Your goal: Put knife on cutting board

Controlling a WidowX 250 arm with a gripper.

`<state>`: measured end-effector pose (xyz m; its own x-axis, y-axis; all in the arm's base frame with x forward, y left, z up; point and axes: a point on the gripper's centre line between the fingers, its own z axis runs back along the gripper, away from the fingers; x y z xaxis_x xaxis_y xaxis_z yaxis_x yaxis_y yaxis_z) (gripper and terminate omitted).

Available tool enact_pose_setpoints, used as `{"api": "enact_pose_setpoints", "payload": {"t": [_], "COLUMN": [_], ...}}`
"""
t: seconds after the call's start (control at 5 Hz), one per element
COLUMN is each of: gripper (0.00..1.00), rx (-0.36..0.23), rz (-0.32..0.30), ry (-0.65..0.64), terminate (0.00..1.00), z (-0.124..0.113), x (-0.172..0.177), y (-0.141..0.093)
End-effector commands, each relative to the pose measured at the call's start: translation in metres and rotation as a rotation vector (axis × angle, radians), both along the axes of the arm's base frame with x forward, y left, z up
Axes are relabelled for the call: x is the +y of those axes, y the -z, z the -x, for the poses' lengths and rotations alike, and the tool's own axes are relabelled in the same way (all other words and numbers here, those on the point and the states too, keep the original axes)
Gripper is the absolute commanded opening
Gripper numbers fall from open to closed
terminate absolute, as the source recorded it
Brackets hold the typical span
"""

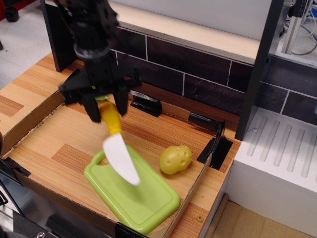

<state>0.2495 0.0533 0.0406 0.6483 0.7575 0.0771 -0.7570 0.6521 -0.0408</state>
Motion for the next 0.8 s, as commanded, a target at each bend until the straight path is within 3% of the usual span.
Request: {"api": "enact_pose_setpoints", "payload": {"t": [0.0,0.2,0.4,0.6], "gripper": [0.00,0.00,1.00,1.00], "rx": [-0.049,-0.056,-0.037,-0.030], "rz": [-0.026,-0.037,-0.064,-0.076], "ry": [0.019,0.047,0.049,0.042], "terminate": [0.00,0.00,0.00,0.00], "z": [0.007,0.019,0.021,0.016], "x": [-0.021,-0.027,-0.026,-0.022], "y": [0.006,0.015,0.024,0.025]}}
